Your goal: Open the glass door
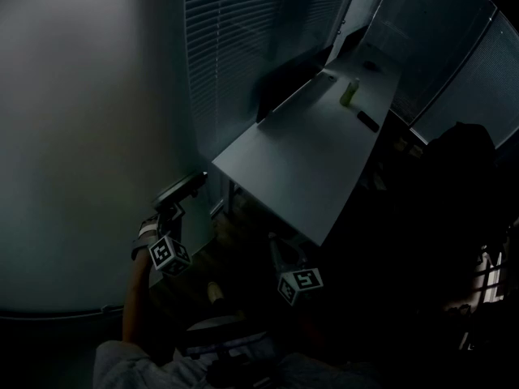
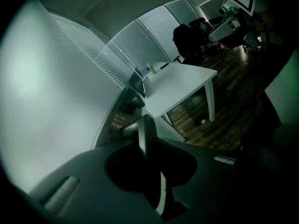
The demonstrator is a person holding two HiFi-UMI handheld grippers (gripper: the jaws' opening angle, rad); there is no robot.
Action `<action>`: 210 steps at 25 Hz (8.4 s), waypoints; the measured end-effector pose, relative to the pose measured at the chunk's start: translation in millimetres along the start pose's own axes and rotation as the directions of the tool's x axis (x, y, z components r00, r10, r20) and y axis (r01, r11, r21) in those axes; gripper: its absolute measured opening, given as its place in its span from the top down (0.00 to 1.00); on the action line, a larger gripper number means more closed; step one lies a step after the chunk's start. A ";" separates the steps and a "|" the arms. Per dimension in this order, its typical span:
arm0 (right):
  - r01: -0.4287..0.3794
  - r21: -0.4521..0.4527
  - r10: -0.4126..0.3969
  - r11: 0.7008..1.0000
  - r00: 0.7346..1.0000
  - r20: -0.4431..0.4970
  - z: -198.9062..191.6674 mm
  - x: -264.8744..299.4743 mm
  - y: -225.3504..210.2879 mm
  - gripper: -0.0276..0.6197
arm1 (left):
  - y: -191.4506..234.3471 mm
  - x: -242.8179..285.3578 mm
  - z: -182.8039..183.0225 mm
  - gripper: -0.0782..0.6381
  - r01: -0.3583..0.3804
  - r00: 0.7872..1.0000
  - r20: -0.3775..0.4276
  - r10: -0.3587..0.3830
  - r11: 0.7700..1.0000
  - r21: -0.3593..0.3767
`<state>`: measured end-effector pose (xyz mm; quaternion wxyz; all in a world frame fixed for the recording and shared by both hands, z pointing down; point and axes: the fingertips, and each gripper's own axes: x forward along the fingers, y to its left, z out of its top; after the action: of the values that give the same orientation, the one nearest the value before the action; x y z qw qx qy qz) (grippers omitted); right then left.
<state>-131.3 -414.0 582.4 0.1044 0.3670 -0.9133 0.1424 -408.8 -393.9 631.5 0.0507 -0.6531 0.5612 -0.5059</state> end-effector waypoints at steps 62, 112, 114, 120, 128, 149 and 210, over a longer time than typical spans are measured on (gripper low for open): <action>0.106 0.060 -0.109 0.992 0.993 0.044 -74.3 -254.9 43.2 0.95 | -179.5 -165.6 59.1 0.82 0.057 0.983 0.159 -0.094 0.973 0.224; 0.259 0.110 -0.270 0.960 0.958 0.101 -120.9 -397.4 105.1 0.96 | -303.6 -311.5 58.8 0.82 0.084 0.933 0.289 -0.215 0.910 0.405; 0.261 0.114 -0.272 0.959 0.958 0.095 -121.2 -397.8 105.2 0.95 | -303.6 -312.7 57.9 0.82 0.083 0.931 0.293 -0.217 0.909 0.409; 0.280 0.119 -0.293 0.953 0.950 0.110 -128.9 -406.1 102.7 0.96 | -312.8 -316.8 48.8 0.82 0.086 0.927 0.299 -0.227 0.904 0.419; 0.283 0.113 -0.295 0.953 0.948 0.115 -134.3 -437.0 123.5 0.95 | -338.6 -345.9 39.8 0.82 0.092 0.920 0.306 -0.245 0.893 0.440; 0.309 0.131 -0.324 0.942 0.939 0.116 -156.9 -498.0 168.7 0.96 | -383.7 -411.4 17.0 0.82 0.116 0.895 0.320 -0.310 0.856 0.504; 0.392 0.144 -0.407 0.909 0.909 0.094 -222.4 -633.0 235.5 0.95 | -444.3 -515.9 -33.8 0.84 0.044 0.863 0.377 -0.335 0.794 0.606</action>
<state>171.6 229.0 560.8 0.0530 0.5600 -0.8129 0.1508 -57.1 189.9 617.9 0.3271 -0.7626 0.2809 -0.4822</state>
